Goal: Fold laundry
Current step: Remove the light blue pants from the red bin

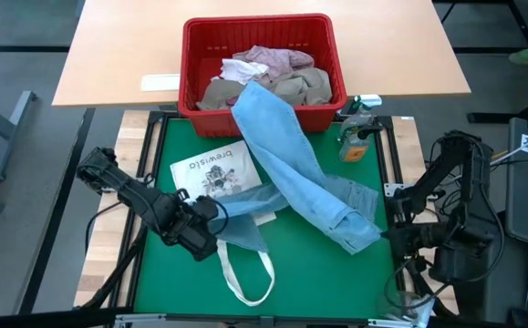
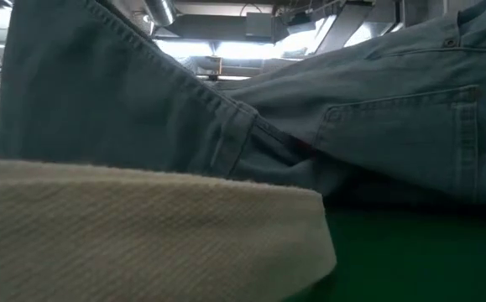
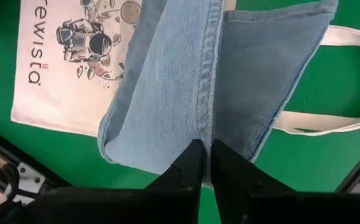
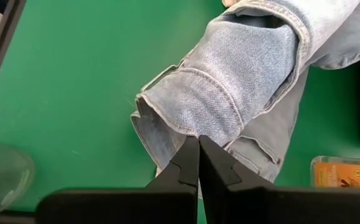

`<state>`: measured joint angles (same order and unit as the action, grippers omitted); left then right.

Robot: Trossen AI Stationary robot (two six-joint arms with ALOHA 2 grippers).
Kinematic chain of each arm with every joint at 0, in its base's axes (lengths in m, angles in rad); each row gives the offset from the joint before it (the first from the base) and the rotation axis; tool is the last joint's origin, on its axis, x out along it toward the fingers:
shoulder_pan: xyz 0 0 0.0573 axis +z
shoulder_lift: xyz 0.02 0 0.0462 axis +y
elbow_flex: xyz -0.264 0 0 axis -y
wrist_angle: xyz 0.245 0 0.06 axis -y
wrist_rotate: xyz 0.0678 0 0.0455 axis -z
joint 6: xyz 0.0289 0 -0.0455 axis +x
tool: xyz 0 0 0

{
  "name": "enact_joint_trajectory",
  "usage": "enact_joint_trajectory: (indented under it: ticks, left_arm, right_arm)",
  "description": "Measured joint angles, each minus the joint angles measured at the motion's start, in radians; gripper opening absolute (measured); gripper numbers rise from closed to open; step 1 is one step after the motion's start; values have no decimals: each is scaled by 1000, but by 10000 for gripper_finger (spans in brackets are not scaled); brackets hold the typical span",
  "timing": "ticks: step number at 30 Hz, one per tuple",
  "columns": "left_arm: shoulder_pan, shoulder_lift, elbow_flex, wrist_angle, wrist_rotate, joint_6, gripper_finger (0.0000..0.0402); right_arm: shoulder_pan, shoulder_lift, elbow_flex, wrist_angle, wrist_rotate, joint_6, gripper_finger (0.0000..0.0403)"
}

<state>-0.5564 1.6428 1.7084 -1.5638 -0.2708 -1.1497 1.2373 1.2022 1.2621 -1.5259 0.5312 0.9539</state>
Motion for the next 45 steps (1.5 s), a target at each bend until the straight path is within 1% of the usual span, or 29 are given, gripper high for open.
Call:
enact_joint_trajectory:
  ticks: [6, 9, 11, 14, 16, 19, 24, 25, 27, 28, 30, 32, 34, 36, 38, 41, 45]
  left_arm:
    - [0, 0, -44, 30, 0, -77, 71]
    - [0, 0, -73, 44, -9, -77, 96]
    - [0, 0, -98, 66, -31, -74, 114]
    - [7, 0, -130, 115, -97, -52, 138]
    - [17, 0, -143, 143, -141, 16, 150]
    - [38, 1, -151, 214, -224, 169, 159]
    - [97, 1, -152, 354, -456, 437, 157]
    - [112, 1, -151, 385, -484, 488, 157]
    - [149, 1, -151, 445, -496, 557, 156]
    - [169, 1, -151, 472, -485, 569, 156]
    - [206, 1, -151, 523, -411, 567, 156]
    - [239, 1, -151, 549, -300, 518, 156]
    - [256, 7, -151, 546, -164, 444, 156]
    - [255, 18, -151, 530, -38, 383, 156]
    - [237, 34, -152, 521, 49, 332, 156]
    - [195, 58, -152, 521, 112, 273, 156]
    - [130, 86, -152, 521, 133, 216, 156]
  right_arm:
    - [0, 3, 0, 15, 0, 0, 1]
    - [0, 5, 0, 21, 0, 0, 1]
    - [0, 5, 0, 31, 0, -8, 1]
    - [0, 5, 0, 55, 0, -22, 1]
    - [0, 5, 0, 70, 0, -23, 1]
    - [0, 5, 0, 74, 0, -23, 1]
    - [0, 5, 0, 77, 0, -24, 1]
    - [0, 5, 0, 78, 0, -24, 1]
    - [0, 5, 0, 78, 0, -24, 1]
    - [0, 5, 0, 78, 0, -24, 1]
    - [0, 5, 0, 79, 0, -24, 1]
    - [0, 5, 0, 83, 0, -24, 1]
    - [0, 5, 0, 83, 0, -24, 1]
    - [0, 5, 0, 83, 0, -25, 1]
    - [0, 5, 0, 84, 0, -25, 1]
    - [0, 5, 0, 85, -1, -26, 1]
    - [0, 5, 0, 85, -1, -26, 1]
